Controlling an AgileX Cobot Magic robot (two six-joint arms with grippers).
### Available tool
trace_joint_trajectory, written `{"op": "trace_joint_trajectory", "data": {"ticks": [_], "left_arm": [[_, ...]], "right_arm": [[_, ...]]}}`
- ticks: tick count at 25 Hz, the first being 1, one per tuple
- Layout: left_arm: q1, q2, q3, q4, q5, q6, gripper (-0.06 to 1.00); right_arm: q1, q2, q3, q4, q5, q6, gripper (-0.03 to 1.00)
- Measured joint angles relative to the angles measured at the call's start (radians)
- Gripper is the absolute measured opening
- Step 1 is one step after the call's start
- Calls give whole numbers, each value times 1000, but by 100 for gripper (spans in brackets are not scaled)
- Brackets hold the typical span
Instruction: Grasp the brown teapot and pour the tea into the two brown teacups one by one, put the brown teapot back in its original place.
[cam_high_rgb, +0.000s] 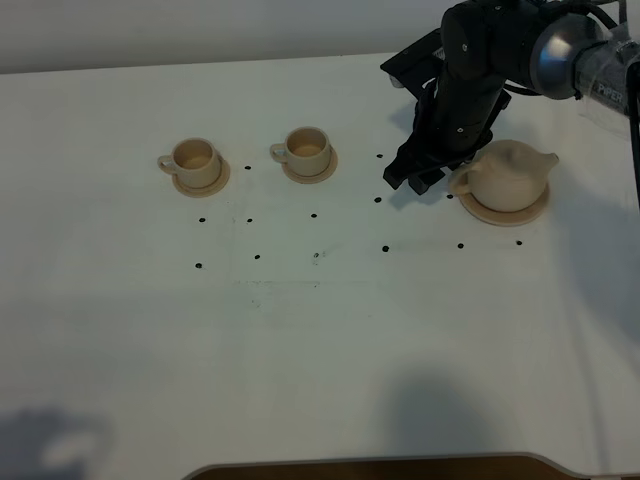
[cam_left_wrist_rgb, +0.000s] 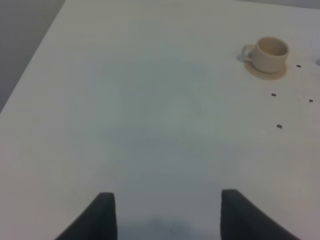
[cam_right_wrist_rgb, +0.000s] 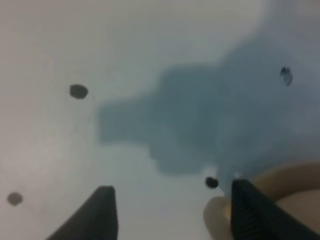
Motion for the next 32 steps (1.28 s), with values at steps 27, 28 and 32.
{"op": "trace_joint_trajectory", "data": {"ticks": [27,28,32], "left_arm": [[0,0,0,0,0,1,50],[0,0,0,0,0,1,50],[0,0,0,0,0,1,50]], "right_arm": [[2,2,0,10,247,54,51],[2,2,0,7,247,55,51],[2,2,0,3,249,59,51]]}}
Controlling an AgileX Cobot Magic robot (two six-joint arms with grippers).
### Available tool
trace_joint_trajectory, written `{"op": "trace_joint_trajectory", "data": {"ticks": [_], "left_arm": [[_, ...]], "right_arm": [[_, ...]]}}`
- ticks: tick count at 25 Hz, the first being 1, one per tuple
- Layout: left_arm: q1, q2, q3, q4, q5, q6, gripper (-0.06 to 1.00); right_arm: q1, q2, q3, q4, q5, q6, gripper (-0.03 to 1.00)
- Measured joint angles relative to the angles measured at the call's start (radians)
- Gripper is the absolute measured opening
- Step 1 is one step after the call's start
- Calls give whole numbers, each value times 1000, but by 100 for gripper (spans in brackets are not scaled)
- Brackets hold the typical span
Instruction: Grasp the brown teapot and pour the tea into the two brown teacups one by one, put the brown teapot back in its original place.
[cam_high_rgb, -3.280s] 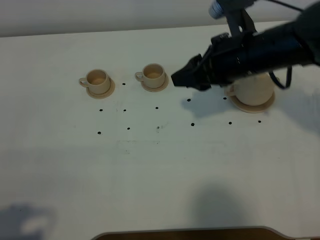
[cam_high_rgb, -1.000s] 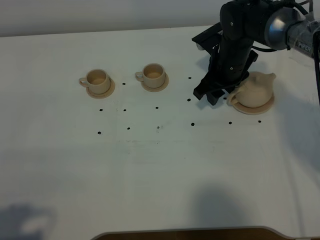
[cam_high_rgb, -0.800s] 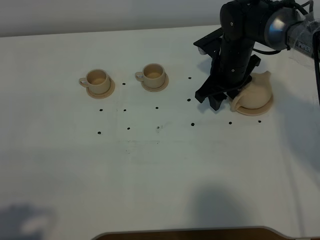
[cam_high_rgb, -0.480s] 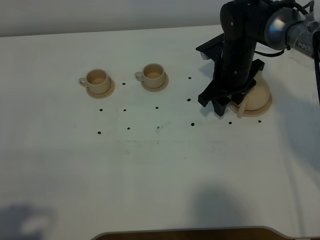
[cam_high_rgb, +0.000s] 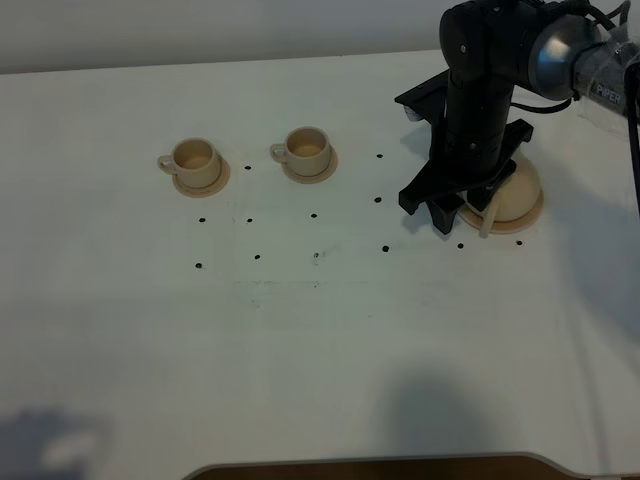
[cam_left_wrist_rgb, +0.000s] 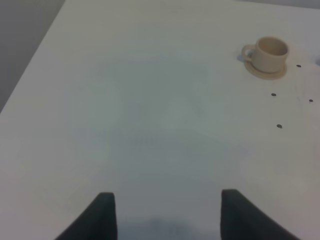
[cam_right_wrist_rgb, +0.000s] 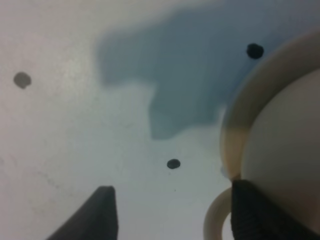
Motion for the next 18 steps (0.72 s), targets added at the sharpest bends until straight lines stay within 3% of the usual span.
{"op": "trace_joint_trajectory", "data": {"ticks": [18], "left_arm": [[0,0,0,0,0,0,50]], "right_arm": [[0,-9,92,1,5,39,51]]}}
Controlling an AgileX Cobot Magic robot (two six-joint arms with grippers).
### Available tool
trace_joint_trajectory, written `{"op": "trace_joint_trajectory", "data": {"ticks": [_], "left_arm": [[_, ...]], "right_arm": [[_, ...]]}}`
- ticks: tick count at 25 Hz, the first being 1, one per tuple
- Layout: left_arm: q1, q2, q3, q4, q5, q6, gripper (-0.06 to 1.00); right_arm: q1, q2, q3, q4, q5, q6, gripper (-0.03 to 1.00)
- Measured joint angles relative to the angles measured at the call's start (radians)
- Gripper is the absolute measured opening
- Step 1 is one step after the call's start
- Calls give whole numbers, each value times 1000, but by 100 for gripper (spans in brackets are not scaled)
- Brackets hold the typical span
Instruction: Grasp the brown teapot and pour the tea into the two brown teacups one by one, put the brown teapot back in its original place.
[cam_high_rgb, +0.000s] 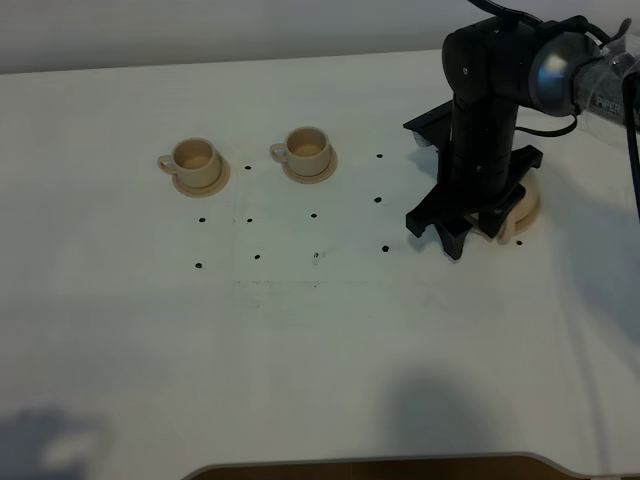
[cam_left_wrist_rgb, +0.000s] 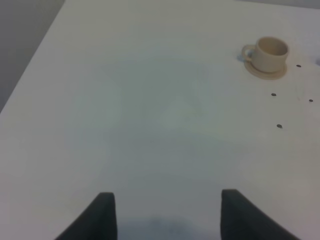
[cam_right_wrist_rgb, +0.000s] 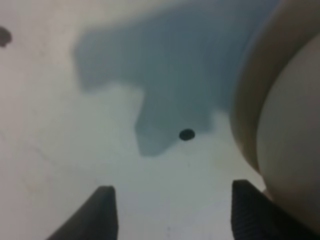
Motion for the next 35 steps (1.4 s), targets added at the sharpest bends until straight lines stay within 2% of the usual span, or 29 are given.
{"op": "trace_joint_trajectory", "data": {"ticks": [8,12,17,22,27,30,35], "left_arm": [[0,0,0,0,0,0,50],[0,0,0,0,0,0,50],[0,0,0,0,0,-1,50],[0,0,0,0,0,-1,50],[0,0,0,0,0,-1,50],[0,0,0,0,0,-1,50],[0,0,0,0,0,-1,50]], "right_arm": [[-2,-19,17,-69,11,33,51],[-2,-19,17,-71,14,41,51],[-2,-19,17,-27,10,42,51],[11,-19,17,68,6,43,51],[50,-50,17,93,3,54,50],[66,-109,17,56,2,120,48],[61,-180,17,-66,2,283,46]]}}
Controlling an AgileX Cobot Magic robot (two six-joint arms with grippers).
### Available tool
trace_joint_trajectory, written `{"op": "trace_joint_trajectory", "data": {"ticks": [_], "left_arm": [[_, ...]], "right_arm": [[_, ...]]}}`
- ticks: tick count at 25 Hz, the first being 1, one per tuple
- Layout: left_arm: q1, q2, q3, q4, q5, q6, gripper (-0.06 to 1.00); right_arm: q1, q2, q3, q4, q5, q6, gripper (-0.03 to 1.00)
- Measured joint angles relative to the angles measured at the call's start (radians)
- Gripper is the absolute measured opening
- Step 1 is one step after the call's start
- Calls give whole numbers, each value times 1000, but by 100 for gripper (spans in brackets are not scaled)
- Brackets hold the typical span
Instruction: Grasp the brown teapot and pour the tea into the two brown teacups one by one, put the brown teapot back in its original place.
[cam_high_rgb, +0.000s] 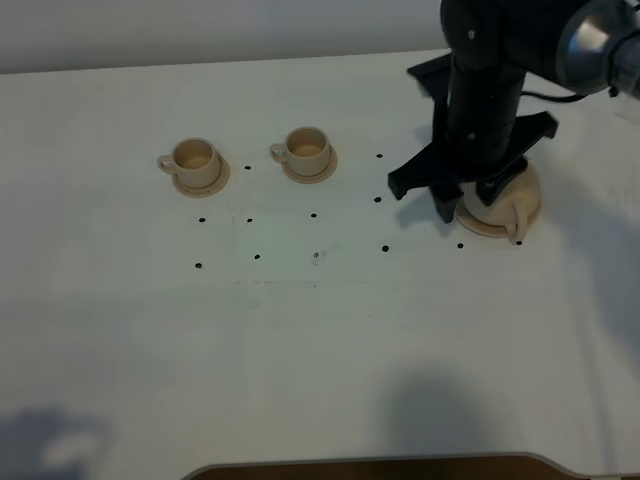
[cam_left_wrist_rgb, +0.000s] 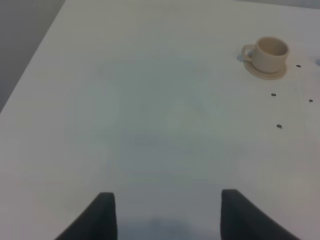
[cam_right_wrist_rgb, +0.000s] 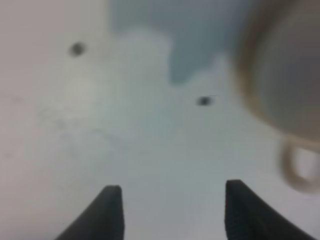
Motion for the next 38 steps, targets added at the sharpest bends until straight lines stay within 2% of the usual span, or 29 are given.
{"op": "trace_joint_trajectory", "data": {"ticks": [6,12,38], "left_arm": [[0,0,0,0,0,0,50],[0,0,0,0,0,0,50],[0,0,0,0,0,1,50]], "right_arm": [[-73,-2,0,-16,0,65,46],[-129,1,0,-19,0,45,46],[-163,68,48,-8,1,-107,46]]}}
